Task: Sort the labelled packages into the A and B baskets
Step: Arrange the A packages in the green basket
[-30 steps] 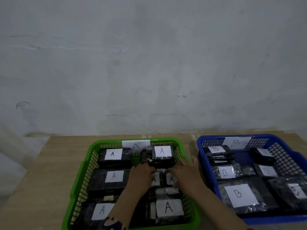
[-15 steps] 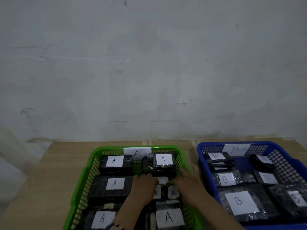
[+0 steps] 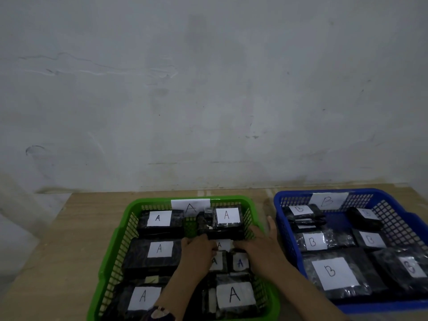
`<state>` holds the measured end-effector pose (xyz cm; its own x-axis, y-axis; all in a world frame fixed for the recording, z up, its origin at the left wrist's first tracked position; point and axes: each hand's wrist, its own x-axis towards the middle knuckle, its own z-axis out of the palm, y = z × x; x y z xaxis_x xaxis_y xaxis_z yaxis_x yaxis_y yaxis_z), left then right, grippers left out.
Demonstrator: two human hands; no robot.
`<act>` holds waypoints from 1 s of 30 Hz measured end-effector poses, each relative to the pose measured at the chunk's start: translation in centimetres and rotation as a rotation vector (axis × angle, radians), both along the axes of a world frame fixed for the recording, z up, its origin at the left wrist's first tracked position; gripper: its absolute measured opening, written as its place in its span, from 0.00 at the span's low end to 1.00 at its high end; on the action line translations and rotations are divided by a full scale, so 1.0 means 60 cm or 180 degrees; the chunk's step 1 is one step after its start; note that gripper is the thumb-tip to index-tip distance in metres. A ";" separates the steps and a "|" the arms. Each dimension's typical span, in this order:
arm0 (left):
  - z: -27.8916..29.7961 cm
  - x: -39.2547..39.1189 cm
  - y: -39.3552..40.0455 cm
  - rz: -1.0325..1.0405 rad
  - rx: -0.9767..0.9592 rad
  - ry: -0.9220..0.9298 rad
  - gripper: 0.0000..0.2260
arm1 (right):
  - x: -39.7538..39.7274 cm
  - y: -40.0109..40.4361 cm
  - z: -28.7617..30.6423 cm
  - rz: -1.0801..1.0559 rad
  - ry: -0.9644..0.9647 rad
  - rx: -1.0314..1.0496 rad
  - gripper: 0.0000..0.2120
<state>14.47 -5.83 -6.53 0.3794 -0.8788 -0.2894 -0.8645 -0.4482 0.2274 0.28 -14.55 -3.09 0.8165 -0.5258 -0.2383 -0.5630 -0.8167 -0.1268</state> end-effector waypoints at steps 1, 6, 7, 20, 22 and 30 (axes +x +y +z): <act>-0.002 -0.002 0.000 0.0039 -0.0053 -0.0028 0.12 | -0.001 0.001 -0.002 -0.0058 -0.0124 -0.0050 0.26; -0.001 -0.006 0.013 0.0147 -0.0506 -0.0020 0.09 | -0.013 0.010 -0.033 -0.0445 -0.1250 -0.0253 0.27; -0.001 -0.006 0.016 0.0127 -0.0547 -0.0034 0.09 | -0.015 0.011 -0.042 -0.0536 -0.1448 -0.0180 0.26; 0.010 -0.023 -0.008 -0.0133 -0.0591 0.0293 0.14 | -0.018 0.019 -0.045 -0.1304 -0.2298 0.1003 0.20; 0.009 -0.034 -0.015 -0.0229 -0.0675 0.0448 0.14 | -0.018 0.018 -0.047 -0.1365 -0.2367 0.1078 0.20; 0.008 -0.037 -0.047 -0.0594 -0.0032 0.0096 0.15 | -0.018 0.014 -0.057 -0.1468 -0.2403 0.1254 0.20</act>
